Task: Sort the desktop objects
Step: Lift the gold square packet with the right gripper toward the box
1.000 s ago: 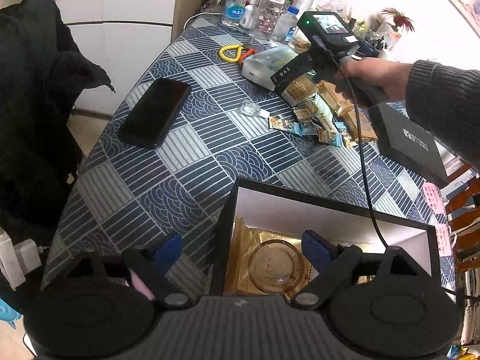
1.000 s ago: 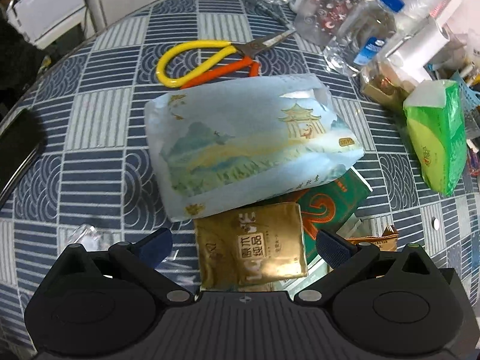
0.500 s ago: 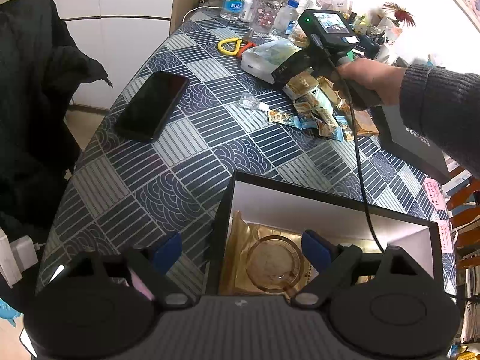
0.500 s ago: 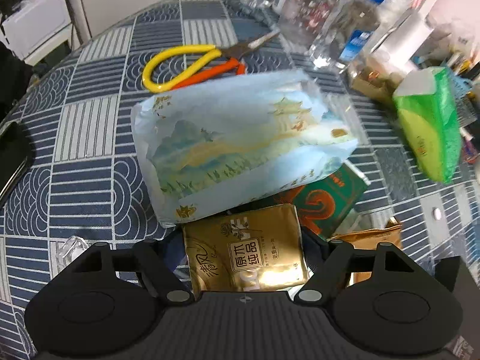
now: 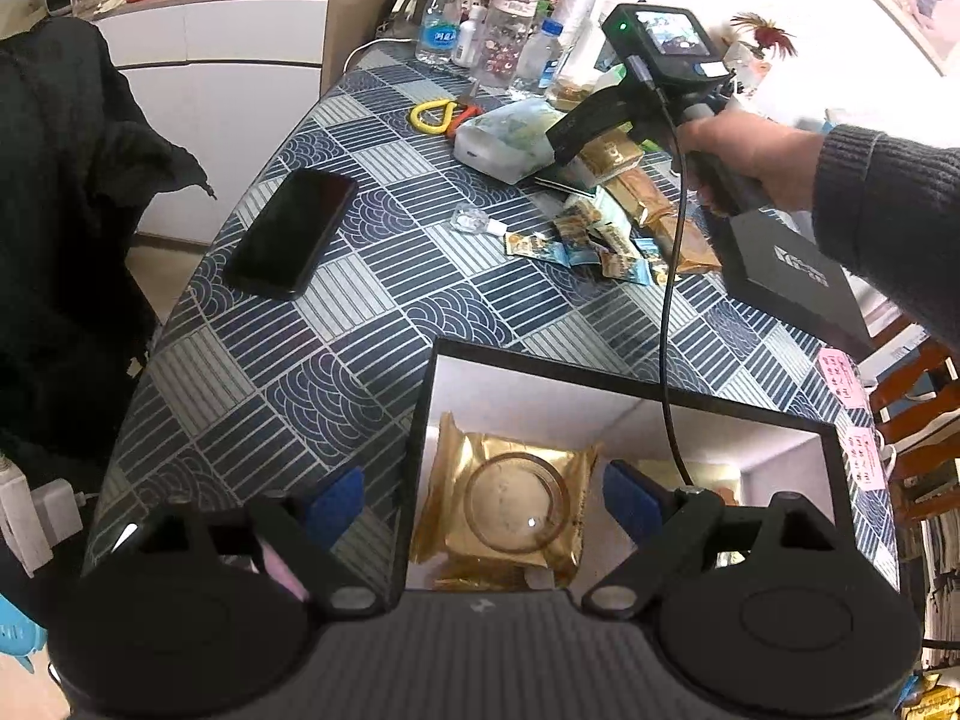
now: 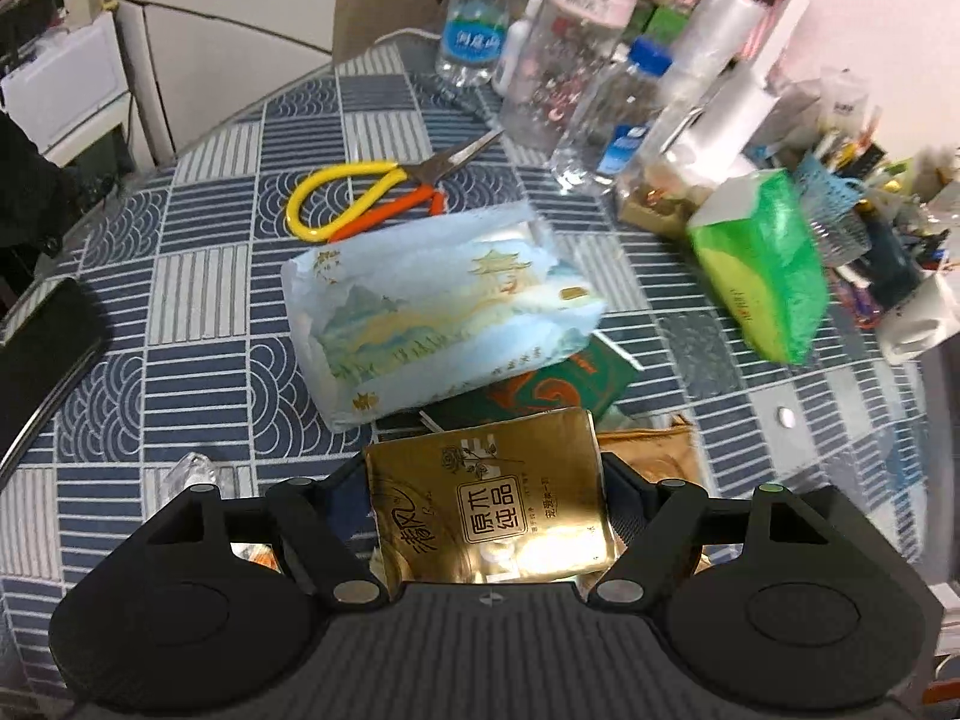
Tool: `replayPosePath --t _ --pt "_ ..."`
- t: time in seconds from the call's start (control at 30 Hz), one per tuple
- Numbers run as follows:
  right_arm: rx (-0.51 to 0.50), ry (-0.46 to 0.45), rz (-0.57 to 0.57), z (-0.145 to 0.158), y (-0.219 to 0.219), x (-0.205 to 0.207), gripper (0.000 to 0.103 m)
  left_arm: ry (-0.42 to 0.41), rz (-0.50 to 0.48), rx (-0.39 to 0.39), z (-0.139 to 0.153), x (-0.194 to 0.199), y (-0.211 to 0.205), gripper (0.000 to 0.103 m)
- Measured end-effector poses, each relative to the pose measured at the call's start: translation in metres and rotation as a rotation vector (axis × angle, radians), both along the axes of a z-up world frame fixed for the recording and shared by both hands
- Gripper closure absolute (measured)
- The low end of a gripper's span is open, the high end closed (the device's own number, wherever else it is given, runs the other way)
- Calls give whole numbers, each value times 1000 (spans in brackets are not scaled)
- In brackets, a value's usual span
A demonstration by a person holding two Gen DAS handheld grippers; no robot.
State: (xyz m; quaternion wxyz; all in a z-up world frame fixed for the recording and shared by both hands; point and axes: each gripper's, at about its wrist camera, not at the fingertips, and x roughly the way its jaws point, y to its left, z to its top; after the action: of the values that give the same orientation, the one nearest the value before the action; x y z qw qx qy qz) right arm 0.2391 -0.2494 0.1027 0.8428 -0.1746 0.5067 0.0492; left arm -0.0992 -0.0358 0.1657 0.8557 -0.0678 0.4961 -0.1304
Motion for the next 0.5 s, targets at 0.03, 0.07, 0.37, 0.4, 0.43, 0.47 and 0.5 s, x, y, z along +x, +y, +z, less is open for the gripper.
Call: replayPosePath --t 0.03,0.07,0.37,0.4,0.43,0.47,0.5 --pt "-1 -9 -2 7 -1 -4 27 -4 -2 -3 3 -3 0 0" --pt "-2 -19 -5 14 -2 -8 27 -10 -4 -6 5 -6 0 0" --pt "7 -91 -45 69 -10 -52 27 -75 -43 -11 30 -36 -3 0" --pt "10 -101 -55 75 -12 -58 27 -82 -49 -11 32 -40 -4 0" --pt "15 -109 -61 81 -13 -65 27 -88 -55 -11 34 -44 -4 0" --pt "19 -116 -66 86 -15 -71 27 -95 -61 -11 36 -47 -5 0" --pt "23 -123 -70 92 -16 -77 27 -102 -67 -11 38 -51 -6 0"
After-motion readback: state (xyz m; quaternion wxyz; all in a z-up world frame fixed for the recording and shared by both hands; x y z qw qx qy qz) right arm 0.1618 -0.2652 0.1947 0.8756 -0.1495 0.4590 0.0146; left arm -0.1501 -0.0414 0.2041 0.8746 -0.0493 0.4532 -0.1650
